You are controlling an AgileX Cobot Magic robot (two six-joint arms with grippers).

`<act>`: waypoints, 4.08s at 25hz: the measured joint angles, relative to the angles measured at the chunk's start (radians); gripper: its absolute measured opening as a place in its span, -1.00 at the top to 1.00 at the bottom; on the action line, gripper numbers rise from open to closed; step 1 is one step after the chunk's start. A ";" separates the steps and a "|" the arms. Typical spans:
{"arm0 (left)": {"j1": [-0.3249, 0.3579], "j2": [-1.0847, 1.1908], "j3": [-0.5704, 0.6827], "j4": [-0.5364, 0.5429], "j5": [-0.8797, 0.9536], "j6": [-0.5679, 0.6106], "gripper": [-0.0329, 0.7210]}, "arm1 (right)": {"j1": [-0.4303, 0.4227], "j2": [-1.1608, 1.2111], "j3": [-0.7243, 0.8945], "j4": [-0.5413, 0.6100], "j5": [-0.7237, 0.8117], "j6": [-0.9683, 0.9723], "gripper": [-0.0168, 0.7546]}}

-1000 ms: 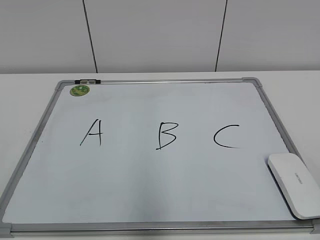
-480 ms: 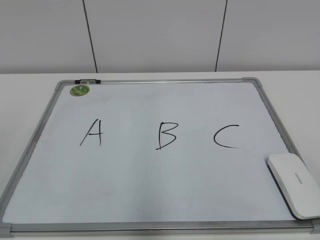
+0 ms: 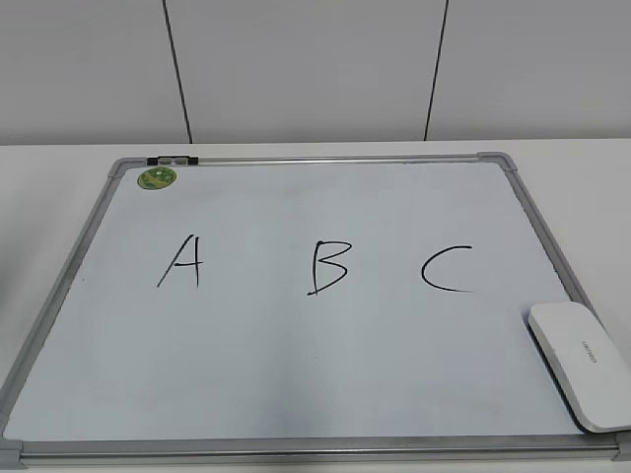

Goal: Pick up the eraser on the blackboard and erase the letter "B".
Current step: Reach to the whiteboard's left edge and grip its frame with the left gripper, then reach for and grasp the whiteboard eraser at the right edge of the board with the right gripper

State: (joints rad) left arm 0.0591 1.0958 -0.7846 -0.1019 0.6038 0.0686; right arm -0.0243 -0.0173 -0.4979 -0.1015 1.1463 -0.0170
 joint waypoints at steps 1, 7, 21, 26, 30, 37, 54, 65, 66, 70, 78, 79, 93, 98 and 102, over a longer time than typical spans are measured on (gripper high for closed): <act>0.000 0.045 -0.039 0.000 0.012 0.000 -0.60 | 0.000 0.000 0.000 0.000 0.000 0.000 -0.57; 0.000 0.359 -0.279 -0.008 0.168 0.000 -0.56 | 0.000 0.000 0.000 0.000 0.000 0.000 -0.57; 0.000 0.871 -0.603 -0.112 0.291 0.082 -0.11 | 0.000 0.000 0.000 0.000 0.000 0.000 -0.57; 0.000 0.980 -0.649 -0.124 0.291 0.110 -0.06 | 0.000 0.000 0.000 0.000 0.000 0.000 -0.57; 0.000 1.023 -0.676 -0.133 0.283 0.124 -0.06 | 0.000 0.000 0.000 0.000 0.000 0.000 -0.57; 0.000 1.060 -0.686 -0.144 0.263 0.139 0.12 | 0.000 0.000 0.000 0.000 0.000 0.000 -0.57; 0.000 1.065 -0.690 -0.170 0.254 0.143 0.50 | 0.000 0.000 0.000 0.000 0.000 0.000 -0.57; 0.000 1.079 -0.701 -0.222 0.282 0.143 0.85 | 0.000 0.000 0.000 0.000 0.000 0.000 -0.57; 0.000 1.079 -0.701 -0.222 0.283 0.143 0.85 | 0.000 0.000 0.000 0.000 0.000 0.000 -0.57; 0.000 1.079 -0.702 -0.222 0.284 0.143 0.85 | 0.000 0.000 0.000 0.000 0.000 0.000 -0.57; 0.000 1.079 -0.702 -0.223 0.285 0.143 0.85 | 0.000 0.158 -0.091 0.041 -0.019 -0.055 -0.57; 0.000 1.079 -0.702 -0.223 0.285 0.143 0.85 | 0.000 0.199 -0.116 0.056 -0.044 -0.062 -0.57; 0.000 1.079 -0.702 -0.224 0.285 0.143 0.85 | 0.000 0.733 -0.200 0.222 -0.282 -0.194 -0.57; 0.000 1.079 -0.702 -0.224 0.287 0.143 0.86 | 0.000 0.932 -0.200 0.281 -0.279 -0.210 -0.73; 0.000 1.079 -0.703 -0.224 0.287 0.143 0.86 | 0.000 1.088 -0.201 0.307 -0.296 -0.211 -0.79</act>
State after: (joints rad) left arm 0.0591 2.1749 -1.4879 -0.3262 0.8912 0.2119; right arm -0.0243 1.0711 -0.6987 0.2059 0.8503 -0.2278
